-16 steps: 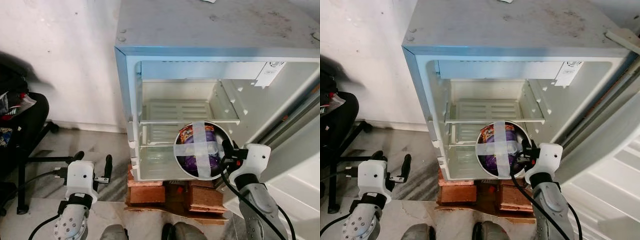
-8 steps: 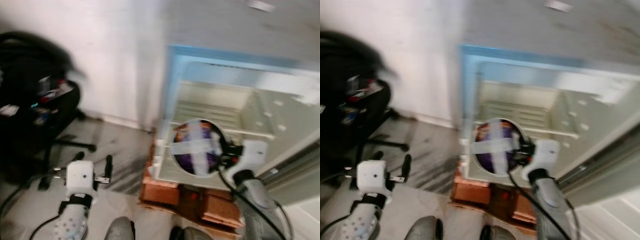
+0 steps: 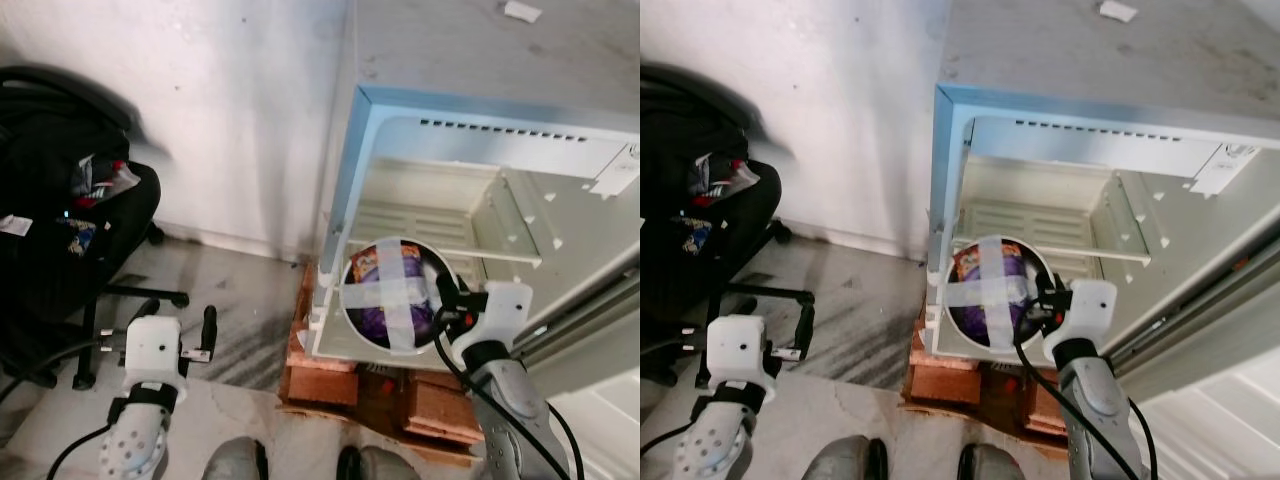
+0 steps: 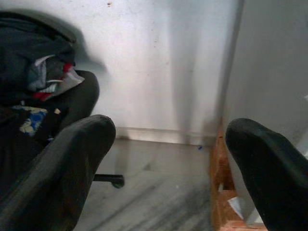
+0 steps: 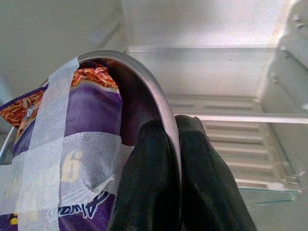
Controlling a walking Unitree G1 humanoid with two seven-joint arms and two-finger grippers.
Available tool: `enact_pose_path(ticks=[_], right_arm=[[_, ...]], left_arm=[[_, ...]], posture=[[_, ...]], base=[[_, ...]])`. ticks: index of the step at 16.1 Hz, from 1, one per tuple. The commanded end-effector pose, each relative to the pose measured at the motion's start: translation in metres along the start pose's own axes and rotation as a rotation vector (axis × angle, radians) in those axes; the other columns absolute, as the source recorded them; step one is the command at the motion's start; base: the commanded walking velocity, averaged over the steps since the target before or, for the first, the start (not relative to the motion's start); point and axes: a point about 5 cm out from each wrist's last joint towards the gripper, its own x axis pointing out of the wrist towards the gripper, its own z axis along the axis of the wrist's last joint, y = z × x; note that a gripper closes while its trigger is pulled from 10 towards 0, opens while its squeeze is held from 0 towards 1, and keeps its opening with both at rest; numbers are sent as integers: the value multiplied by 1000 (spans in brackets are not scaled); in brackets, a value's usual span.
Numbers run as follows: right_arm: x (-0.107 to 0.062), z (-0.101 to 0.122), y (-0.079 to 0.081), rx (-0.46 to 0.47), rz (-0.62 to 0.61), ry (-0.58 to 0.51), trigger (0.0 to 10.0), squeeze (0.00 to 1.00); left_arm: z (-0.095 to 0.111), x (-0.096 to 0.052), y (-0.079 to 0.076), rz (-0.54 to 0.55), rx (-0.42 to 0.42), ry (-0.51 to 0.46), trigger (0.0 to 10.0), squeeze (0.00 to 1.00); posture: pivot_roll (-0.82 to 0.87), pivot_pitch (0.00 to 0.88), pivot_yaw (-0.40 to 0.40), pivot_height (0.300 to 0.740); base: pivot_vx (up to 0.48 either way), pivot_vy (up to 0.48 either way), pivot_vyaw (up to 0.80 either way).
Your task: Restocking fridge
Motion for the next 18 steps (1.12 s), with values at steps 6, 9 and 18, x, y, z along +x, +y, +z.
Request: enact_pose_path(ticks=[6, 9, 18], right_arm=[[-1, 3, -19, -12, -140, -13, 10000, 0], [0, 5, -18, -10, -141, -18, 10000, 0], [6, 7, -24, -14, -171, -26, 10000, 0]], left_arm=[[1, 0, -3, -28, -8, 1, 10000, 0], [1, 0, -3, -31, -11, 3, 10000, 0], [-1, 0, -4, -36, -7, 18, 10000, 0]], posture=[[154, 142, -63, 740], [154, 143, -64, 740], [160, 150, -61, 740]], base=[[250, 0, 0], [303, 0, 0], [32, 0, 0]])
